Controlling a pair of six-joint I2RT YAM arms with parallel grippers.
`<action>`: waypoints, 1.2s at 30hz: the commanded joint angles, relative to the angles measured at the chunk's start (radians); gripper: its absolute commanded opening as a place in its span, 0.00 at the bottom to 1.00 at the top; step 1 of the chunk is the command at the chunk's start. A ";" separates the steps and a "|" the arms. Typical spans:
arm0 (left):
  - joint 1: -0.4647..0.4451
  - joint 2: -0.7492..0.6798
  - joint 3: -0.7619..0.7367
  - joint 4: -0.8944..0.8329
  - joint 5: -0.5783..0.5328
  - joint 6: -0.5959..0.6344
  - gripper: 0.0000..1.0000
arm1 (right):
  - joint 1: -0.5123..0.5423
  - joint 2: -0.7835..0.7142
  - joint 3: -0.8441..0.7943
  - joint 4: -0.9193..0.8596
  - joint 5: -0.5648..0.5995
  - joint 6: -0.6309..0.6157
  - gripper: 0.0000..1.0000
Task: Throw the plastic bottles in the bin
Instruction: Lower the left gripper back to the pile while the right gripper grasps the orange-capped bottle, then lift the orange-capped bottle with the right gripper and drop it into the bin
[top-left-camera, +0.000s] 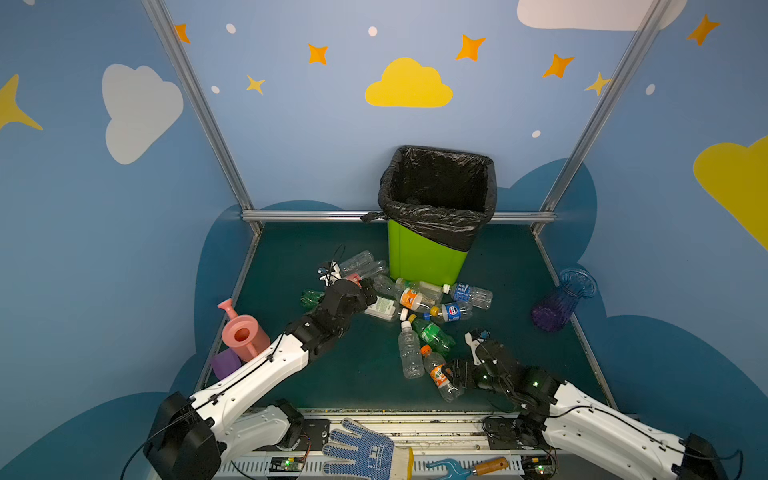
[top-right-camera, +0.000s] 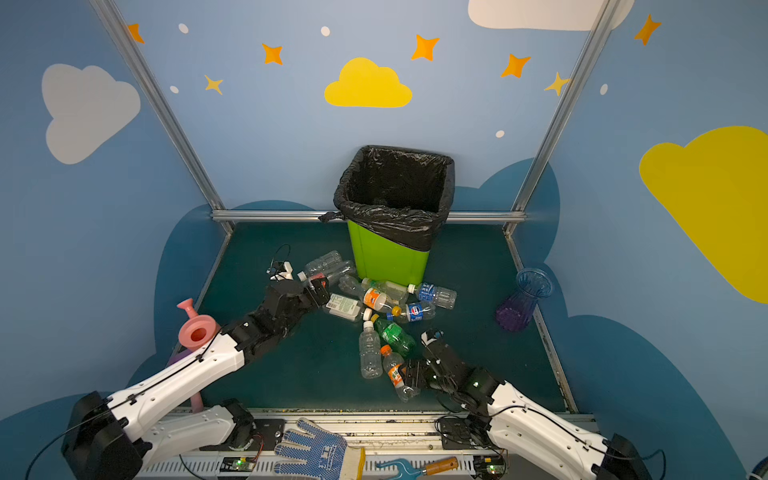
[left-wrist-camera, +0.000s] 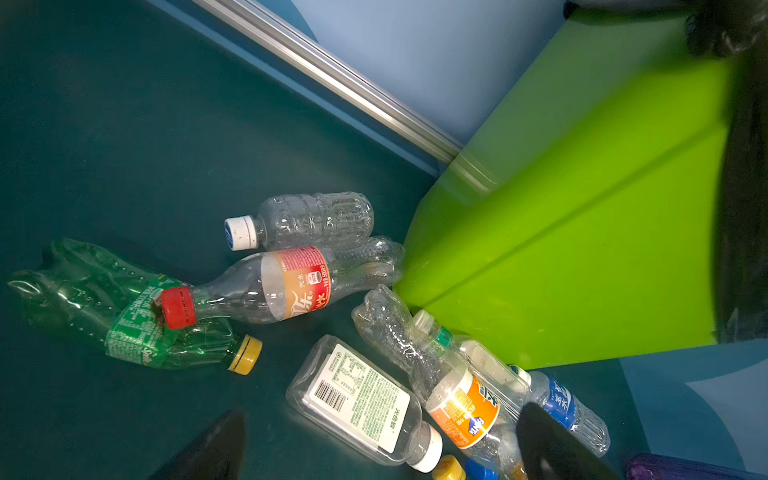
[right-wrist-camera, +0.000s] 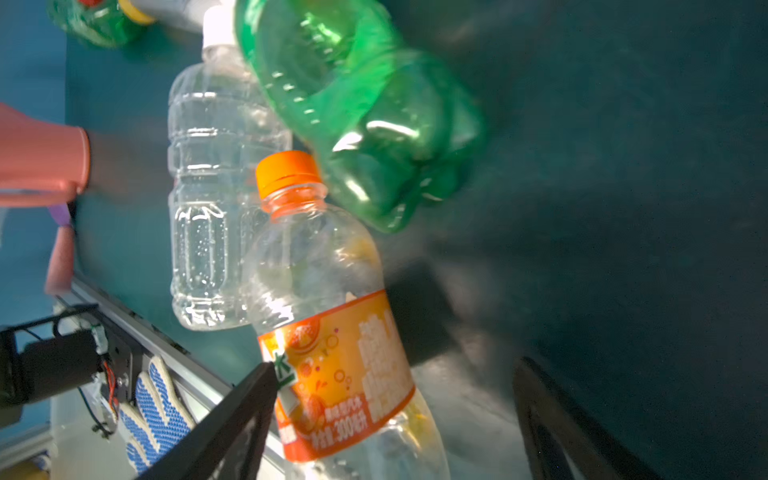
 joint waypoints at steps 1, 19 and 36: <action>0.005 -0.006 -0.006 -0.018 -0.018 -0.016 1.00 | 0.037 0.070 0.053 0.016 0.057 -0.030 0.87; 0.016 -0.032 -0.041 -0.030 -0.032 -0.034 1.00 | 0.111 0.319 0.198 -0.009 0.013 -0.130 0.81; 0.037 -0.101 -0.086 -0.056 -0.060 -0.041 1.00 | 0.142 0.581 0.394 -0.209 0.059 -0.226 0.62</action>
